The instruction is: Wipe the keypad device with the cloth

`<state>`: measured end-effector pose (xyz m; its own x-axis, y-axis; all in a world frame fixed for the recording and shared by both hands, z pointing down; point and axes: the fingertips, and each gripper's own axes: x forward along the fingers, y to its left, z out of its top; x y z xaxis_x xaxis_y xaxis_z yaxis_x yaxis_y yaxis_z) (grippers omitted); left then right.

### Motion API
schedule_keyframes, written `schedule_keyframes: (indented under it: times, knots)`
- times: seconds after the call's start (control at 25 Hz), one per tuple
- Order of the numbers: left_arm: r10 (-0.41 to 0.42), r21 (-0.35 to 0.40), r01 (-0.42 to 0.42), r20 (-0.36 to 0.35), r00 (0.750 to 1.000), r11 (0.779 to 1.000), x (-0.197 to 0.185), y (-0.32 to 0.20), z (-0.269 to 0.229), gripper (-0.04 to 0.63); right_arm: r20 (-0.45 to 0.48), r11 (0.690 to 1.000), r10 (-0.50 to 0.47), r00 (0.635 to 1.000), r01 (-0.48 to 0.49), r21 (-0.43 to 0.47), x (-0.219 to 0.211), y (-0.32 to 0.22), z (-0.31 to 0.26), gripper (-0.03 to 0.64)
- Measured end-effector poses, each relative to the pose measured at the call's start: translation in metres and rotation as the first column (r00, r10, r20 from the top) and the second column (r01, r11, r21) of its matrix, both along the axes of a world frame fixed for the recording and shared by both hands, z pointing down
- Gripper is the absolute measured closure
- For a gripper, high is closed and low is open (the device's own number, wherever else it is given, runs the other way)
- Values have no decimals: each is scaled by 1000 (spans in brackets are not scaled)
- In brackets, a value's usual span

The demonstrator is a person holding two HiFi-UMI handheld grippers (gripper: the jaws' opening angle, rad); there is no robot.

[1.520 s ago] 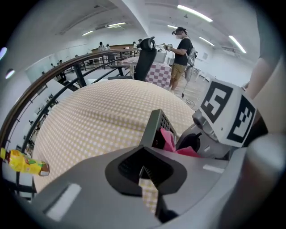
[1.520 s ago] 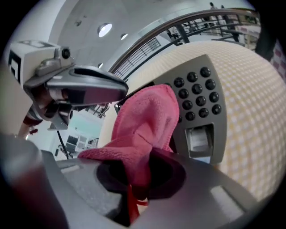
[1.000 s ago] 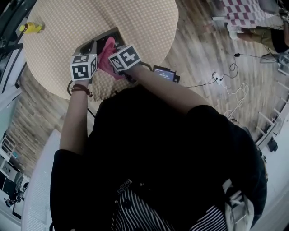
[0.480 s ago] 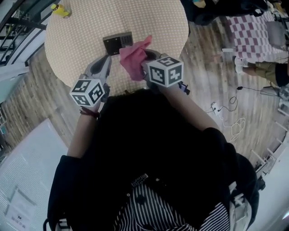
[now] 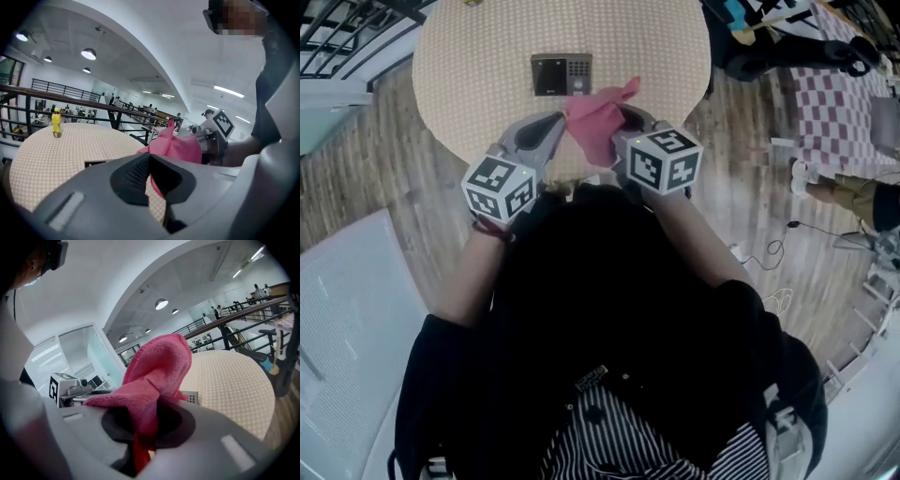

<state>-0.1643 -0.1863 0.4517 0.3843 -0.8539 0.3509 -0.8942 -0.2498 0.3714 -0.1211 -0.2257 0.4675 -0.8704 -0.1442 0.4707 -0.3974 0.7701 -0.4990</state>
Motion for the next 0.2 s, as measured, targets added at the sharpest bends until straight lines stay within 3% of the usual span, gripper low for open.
schedule_keyframes:
  times: [0.2]
  knots:
    - [-131,-70,126,-79,988,990,-26,-15,17,597,6,1000,20,1000,-20,-9,-20,-32,16,554]
